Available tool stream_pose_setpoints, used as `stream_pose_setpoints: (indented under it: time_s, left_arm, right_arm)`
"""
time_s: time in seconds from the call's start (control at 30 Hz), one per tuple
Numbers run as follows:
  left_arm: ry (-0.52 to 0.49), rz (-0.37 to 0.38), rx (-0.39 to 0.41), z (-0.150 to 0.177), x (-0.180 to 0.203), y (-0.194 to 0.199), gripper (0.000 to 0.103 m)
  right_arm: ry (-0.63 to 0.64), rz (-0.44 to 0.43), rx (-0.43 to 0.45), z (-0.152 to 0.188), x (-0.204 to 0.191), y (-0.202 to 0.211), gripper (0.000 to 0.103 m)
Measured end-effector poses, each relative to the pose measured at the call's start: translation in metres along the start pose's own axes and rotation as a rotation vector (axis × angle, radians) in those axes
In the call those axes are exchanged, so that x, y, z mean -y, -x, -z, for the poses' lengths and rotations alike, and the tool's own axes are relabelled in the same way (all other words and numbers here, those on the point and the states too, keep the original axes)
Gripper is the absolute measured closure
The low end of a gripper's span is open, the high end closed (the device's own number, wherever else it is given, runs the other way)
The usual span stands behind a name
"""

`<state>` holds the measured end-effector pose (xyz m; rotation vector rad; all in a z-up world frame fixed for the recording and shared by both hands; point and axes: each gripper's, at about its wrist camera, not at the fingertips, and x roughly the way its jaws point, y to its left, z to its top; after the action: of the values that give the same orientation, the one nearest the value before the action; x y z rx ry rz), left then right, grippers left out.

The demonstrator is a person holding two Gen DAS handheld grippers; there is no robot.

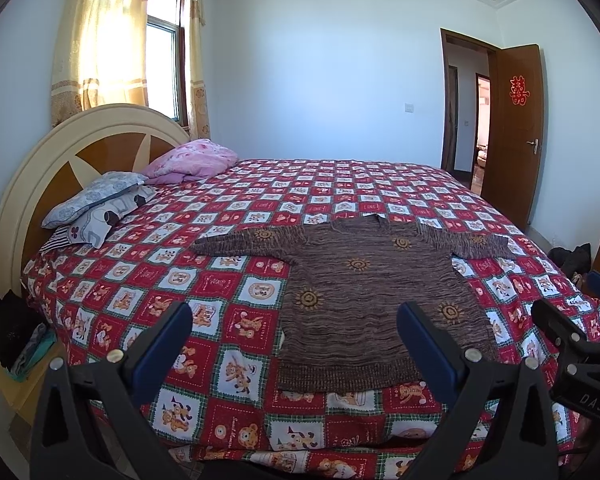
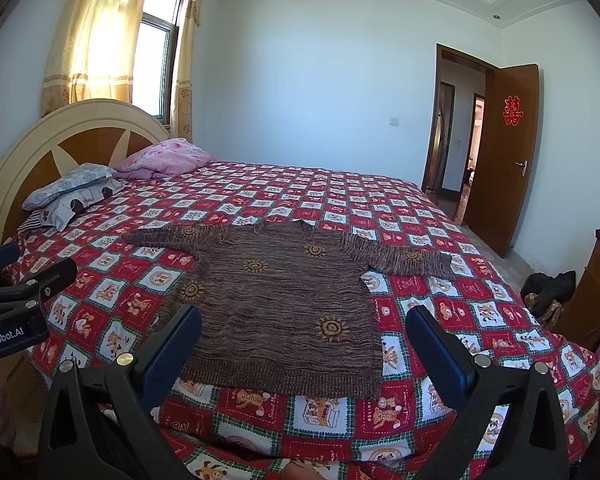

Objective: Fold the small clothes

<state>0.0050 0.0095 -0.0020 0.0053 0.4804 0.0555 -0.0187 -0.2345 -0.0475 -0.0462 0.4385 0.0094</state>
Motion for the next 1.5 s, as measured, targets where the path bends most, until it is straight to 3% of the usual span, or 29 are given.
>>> stream_pose_setpoints:
  time_s: [1.5]
  left_arm:
    - [-0.007,-0.002,-0.006,0.0023,-0.0033,-0.0057,0.0]
  right_arm:
    - [0.006,-0.012,-0.021,0.004,0.0001,-0.0056,0.001]
